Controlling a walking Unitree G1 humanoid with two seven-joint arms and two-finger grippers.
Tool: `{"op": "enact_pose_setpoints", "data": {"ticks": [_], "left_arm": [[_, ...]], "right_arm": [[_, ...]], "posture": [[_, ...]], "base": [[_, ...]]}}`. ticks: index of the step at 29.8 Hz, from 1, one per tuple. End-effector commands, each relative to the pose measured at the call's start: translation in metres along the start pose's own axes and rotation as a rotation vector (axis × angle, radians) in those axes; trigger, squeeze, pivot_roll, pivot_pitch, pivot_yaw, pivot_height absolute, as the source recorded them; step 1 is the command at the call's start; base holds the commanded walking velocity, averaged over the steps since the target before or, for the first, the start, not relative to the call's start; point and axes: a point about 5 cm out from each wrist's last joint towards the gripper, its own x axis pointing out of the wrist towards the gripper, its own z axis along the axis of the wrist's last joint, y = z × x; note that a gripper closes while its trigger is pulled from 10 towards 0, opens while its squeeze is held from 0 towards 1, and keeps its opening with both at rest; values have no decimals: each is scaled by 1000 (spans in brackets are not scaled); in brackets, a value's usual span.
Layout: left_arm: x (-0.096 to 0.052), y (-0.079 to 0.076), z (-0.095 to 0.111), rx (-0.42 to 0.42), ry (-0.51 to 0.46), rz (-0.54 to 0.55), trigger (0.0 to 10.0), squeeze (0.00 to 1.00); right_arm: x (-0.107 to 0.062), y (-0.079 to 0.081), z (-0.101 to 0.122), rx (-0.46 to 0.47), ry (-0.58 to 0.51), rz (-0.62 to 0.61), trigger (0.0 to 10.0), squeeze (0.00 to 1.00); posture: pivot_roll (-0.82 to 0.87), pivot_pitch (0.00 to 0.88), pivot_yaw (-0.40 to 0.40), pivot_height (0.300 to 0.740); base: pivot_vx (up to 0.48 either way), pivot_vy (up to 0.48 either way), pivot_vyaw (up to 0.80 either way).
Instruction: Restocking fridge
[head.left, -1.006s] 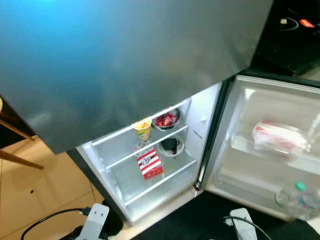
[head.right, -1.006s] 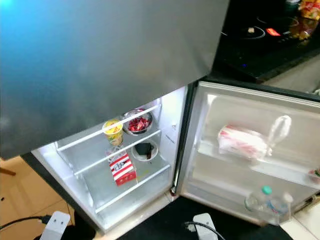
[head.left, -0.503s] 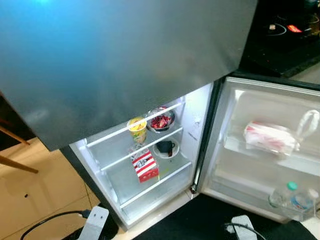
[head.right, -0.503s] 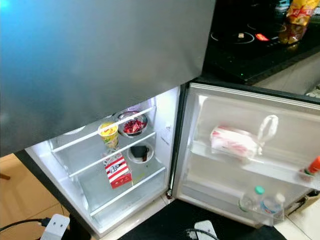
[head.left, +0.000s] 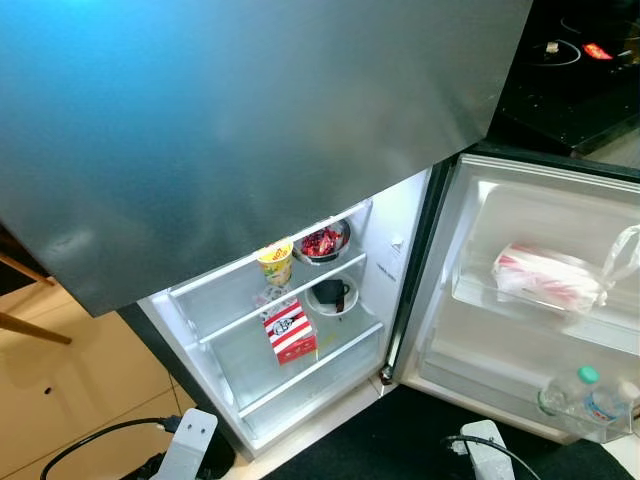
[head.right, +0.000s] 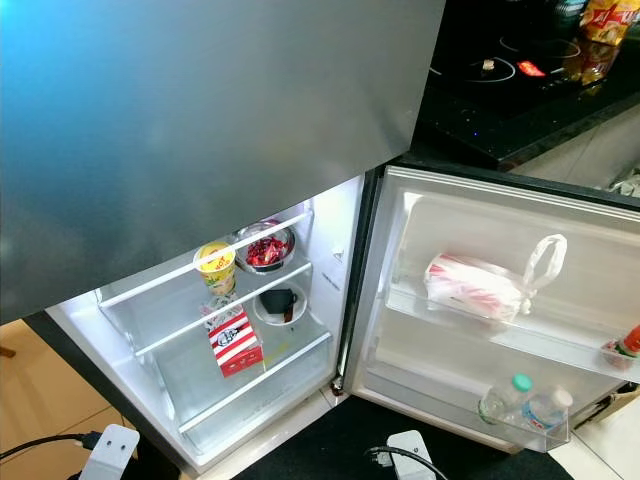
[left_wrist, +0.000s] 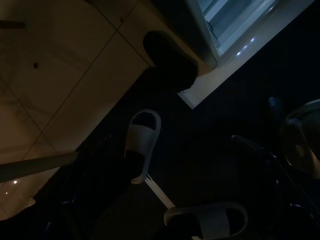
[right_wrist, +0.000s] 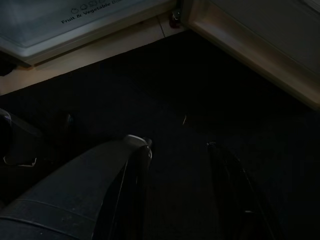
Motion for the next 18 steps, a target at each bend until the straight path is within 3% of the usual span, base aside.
{"op": "enact_pose_setpoints", "data": {"ticks": [1, 18], "left_arm": [[-2, 1, -7, -2, 31, 1, 10000, 0], [-1, 0, -7, 2, 35, 2, 10000, 0]], "right_arm": [[0, 2, -1, 10, 0, 1, 10000, 0], [0, 3, -1, 8, 2, 2, 10000, 0]], "posture": [[-15, 0, 20, 740], [-8, 0, 21, 740]], "base": [[0, 0, 0], [0, 0, 0]]}}
